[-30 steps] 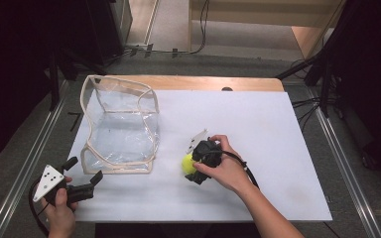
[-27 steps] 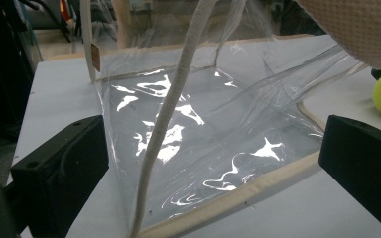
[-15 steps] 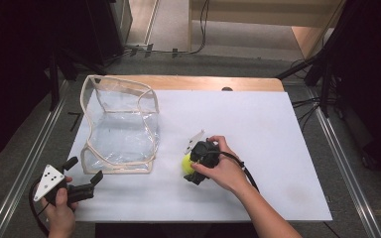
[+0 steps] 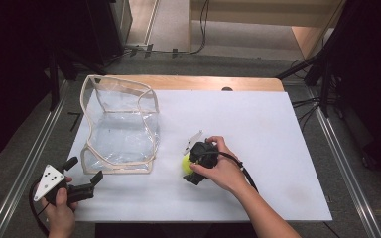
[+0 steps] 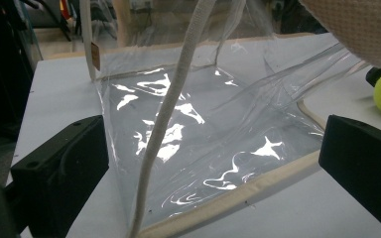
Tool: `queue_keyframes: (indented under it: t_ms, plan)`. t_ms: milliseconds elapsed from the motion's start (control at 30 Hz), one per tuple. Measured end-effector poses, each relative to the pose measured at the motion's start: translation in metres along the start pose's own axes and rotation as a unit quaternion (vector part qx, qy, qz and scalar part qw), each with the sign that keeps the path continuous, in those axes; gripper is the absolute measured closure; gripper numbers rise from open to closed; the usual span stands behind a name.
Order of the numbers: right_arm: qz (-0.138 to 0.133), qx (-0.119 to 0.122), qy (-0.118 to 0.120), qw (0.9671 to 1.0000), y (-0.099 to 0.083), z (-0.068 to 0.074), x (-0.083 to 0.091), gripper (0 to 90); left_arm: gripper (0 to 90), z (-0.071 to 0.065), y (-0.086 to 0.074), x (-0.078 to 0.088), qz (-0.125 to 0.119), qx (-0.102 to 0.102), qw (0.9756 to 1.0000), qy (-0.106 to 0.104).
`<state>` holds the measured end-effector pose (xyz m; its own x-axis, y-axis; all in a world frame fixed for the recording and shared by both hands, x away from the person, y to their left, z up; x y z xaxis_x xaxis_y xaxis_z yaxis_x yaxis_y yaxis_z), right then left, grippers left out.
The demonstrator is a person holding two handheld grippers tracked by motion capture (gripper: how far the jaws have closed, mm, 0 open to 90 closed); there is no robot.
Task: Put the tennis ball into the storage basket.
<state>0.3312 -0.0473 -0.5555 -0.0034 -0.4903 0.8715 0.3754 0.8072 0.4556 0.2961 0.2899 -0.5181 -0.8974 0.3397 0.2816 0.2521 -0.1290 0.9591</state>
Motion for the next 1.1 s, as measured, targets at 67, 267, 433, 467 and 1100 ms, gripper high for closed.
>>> queue_keyframes:
  t_ms: [67, 267, 433, 467, 1100]
  plan:
    - [-0.001, -0.001, 0.000, 1.0000, 0.0001, 0.0003, -0.0007, 0.0, 0.0, 0.0001, 0.0000, 0.0000, 0.000, -0.001, 1.0000, 0.001]
    - [-0.005, 0.006, -0.009, 0.9999, 0.0014, -0.0010, -0.0006, 9.0, 0.0, 0.0000, 0.0001, 0.0001, 0.000, 0.000, 1.0000, 0.000]
    - [-0.001, -0.005, -0.008, 1.0000, 0.0012, 0.0007, -0.0016, 11.2, 0.0, -0.0001, 0.0001, -0.0001, -0.001, 0.000, 1.0000, 0.000]
    - [0.003, -0.003, -0.009, 0.9999, 0.0005, 0.0000, -0.0014, 11.3, 0.0, -0.0001, 0.0001, -0.0001, 0.000, 0.000, 1.0000, 0.000]
    - [0.007, -0.004, -0.019, 0.9998, 0.0033, -0.0005, -0.0008, 22.0, 0.0, 0.0000, 0.0001, 0.0001, -0.001, -0.001, 1.0000, 0.001]
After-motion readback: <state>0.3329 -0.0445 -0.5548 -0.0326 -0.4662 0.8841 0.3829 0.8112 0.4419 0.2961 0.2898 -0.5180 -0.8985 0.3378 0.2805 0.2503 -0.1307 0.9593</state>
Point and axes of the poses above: each handheld gripper's, and its own axes: x roughly backward along the jaws, y roughly out of its top, z roughly to its left, the point moved 8 cm from there along -x, roughly forward along the jaws, and after that the axes turned 10 degrees about y, right-handed, at the moved point
